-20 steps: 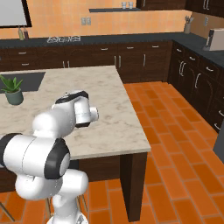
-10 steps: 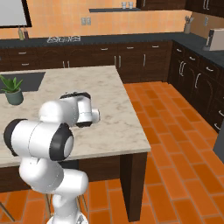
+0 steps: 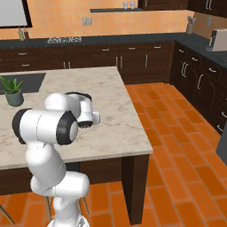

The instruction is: Take a straw from the drawer in front and place it inside the glass cup on the dining counter.

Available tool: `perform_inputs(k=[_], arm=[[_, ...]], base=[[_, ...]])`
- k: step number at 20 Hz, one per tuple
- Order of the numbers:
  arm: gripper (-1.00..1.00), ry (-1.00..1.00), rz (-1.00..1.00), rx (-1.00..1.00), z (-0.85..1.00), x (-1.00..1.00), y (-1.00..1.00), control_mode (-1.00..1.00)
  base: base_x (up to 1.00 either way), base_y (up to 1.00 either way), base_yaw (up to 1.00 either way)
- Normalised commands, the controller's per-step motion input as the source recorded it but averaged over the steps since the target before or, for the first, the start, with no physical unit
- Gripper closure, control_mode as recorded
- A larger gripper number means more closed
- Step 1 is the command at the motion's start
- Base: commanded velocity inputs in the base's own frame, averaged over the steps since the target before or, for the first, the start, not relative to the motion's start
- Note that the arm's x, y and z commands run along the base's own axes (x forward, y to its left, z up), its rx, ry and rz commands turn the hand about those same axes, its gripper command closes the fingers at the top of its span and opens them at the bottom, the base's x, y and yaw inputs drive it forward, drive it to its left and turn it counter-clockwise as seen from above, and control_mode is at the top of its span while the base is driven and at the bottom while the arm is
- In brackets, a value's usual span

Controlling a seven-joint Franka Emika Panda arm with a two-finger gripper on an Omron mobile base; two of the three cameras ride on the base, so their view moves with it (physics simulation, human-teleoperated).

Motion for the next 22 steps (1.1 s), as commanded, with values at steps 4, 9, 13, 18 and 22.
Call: perform_inputs(k=[4,9,13,18,22], arm=[[1.0,0.02,-0.01,0.0,-0.14,-0.52,0.06,-1.0],[1.0,0.0,-0.07,-0.02,-0.16,-0.46,0.0,-1.0],[-1.0,0.0,-0.08,-0.04,-0.18,-0.08,0.0,-1.0],[-1.0,0.0,-0.08,-0.03,-0.03,0.0,-0.06,-1.0],[-1.0,0.0,-0.11,-0.01,0.13,-0.1,-0.15,-1.0]], base=[[0.0,0.0,0.0],[0.0,0.0,0.0],[0.0,0.0,0.0],[0.0,0.0,0.0],[0.0,0.0,0.0]])
